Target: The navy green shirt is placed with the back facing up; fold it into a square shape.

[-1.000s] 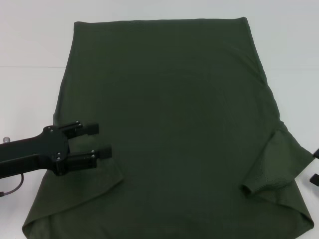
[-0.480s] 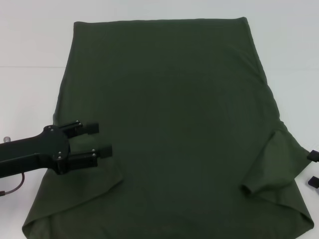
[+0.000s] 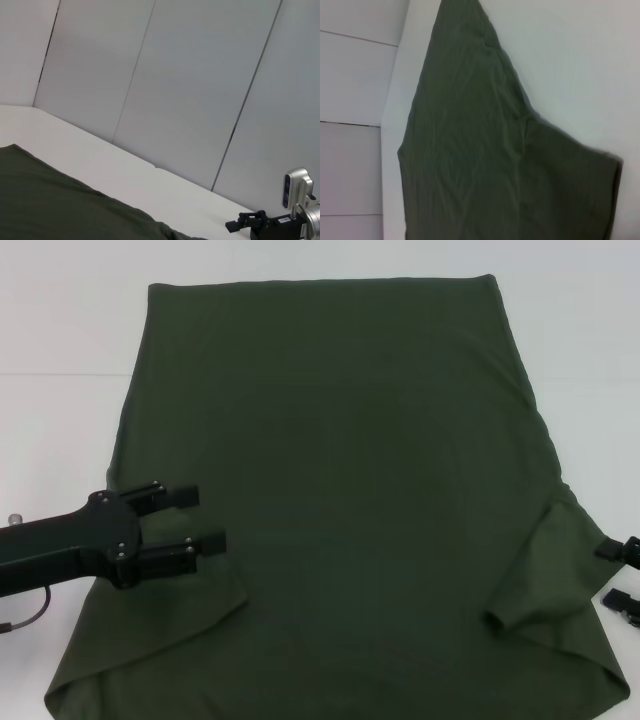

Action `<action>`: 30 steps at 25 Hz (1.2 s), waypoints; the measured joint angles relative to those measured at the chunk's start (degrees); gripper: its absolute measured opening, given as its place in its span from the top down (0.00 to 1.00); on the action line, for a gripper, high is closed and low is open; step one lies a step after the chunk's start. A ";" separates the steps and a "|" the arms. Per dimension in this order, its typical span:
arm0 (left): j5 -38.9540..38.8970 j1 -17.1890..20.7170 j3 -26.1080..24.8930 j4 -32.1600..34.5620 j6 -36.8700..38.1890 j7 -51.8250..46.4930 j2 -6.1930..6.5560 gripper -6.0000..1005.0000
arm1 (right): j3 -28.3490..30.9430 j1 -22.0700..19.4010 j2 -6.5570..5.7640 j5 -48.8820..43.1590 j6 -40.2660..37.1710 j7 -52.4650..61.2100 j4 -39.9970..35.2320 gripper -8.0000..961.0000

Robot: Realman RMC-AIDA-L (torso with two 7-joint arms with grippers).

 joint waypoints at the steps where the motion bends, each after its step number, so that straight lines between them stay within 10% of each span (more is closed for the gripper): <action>1: -0.01 0.00 -0.01 0.00 0.00 0.00 0.00 0.16 | -0.38 0.17 0.05 0.00 0.36 0.02 0.00 0.03; 30: -0.01 0.00 0.23 0.01 0.56 0.00 0.00 0.16 | -0.85 2.77 0.74 0.66 1.63 -0.32 0.37 0.02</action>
